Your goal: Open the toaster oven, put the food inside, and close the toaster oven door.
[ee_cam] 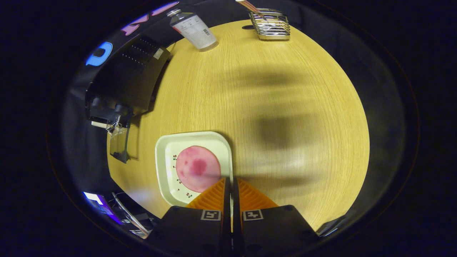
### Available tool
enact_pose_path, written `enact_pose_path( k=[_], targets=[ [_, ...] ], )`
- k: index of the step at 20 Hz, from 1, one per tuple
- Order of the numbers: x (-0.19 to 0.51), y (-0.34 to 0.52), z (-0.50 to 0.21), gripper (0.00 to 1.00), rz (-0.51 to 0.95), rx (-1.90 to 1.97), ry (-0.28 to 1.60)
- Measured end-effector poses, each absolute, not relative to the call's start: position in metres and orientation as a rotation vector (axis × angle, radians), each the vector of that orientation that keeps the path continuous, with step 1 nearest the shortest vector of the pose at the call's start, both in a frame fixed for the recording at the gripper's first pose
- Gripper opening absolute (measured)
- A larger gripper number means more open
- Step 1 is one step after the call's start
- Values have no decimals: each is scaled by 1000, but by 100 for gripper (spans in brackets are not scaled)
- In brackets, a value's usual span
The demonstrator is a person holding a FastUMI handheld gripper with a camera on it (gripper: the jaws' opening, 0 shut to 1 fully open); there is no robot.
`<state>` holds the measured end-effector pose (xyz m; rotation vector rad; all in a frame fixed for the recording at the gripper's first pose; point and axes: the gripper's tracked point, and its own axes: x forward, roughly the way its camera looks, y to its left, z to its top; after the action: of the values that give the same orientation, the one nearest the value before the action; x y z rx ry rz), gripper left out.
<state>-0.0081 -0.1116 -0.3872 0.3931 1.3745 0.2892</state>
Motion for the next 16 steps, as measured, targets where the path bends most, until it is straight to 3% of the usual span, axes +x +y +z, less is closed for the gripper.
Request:
enact_pose_path(
  k=[8,16],
  targets=[
    [-14,-94,-364,6,447,741,1266],
    [-34,-71,-327,6,400,838,1197]
  ],
)
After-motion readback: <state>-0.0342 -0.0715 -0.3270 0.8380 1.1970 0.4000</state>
